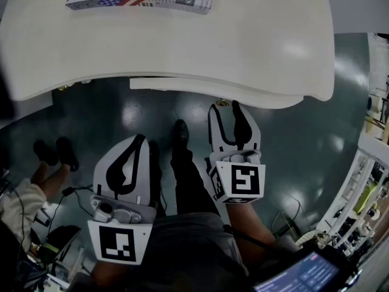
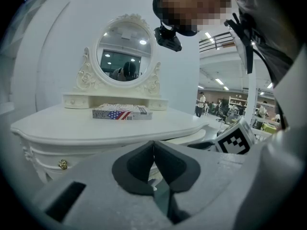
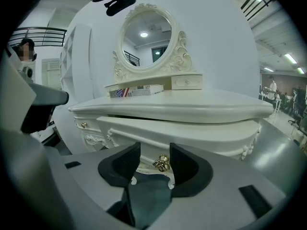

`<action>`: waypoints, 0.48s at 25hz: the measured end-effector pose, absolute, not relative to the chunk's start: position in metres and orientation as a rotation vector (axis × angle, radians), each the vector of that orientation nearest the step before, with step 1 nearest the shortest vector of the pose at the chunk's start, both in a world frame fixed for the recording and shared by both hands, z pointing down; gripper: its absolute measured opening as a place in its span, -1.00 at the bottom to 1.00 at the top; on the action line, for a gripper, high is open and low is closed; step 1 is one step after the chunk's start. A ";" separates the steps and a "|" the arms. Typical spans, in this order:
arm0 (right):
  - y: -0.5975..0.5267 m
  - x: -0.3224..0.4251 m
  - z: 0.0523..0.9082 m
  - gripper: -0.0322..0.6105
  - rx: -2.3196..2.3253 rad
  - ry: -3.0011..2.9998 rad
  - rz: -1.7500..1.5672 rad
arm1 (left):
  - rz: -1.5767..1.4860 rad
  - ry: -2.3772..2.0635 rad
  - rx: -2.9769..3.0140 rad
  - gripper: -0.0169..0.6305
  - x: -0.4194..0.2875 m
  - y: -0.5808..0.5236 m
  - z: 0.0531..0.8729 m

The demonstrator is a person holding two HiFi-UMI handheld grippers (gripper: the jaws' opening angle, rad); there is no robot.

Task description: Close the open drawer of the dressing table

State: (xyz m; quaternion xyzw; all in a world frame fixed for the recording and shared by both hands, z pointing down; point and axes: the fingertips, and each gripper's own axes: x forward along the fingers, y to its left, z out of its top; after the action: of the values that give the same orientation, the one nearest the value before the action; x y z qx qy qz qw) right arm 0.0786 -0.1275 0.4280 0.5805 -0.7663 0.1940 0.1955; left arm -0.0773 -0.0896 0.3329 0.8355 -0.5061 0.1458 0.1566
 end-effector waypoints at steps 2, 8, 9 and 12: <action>-0.129 0.078 0.428 -0.35 1.627 -2.149 0.540 | 0.417 -1.451 2.388 -0.90 -0.078 -0.090 0.333; -0.135 0.078 0.426 -0.35 1.632 -2.155 0.537 | 0.413 -1.459 2.381 -0.90 -0.079 -0.090 0.332; -0.136 0.078 0.426 -0.35 1.633 -2.156 0.537 | 0.414 -1.460 2.380 -0.90 -0.079 -0.090 0.332; -0.138 0.078 0.425 -0.35 1.633 -2.158 0.529 | 0.418 -1.464 2.377 -0.90 -0.081 -0.090 0.332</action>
State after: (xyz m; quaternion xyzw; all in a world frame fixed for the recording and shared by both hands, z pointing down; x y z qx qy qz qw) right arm 0.0781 -0.1382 0.4251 0.5814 -0.7682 0.1884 0.1908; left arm -0.0809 -0.0904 0.3320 0.8313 -0.5122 0.1464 0.1587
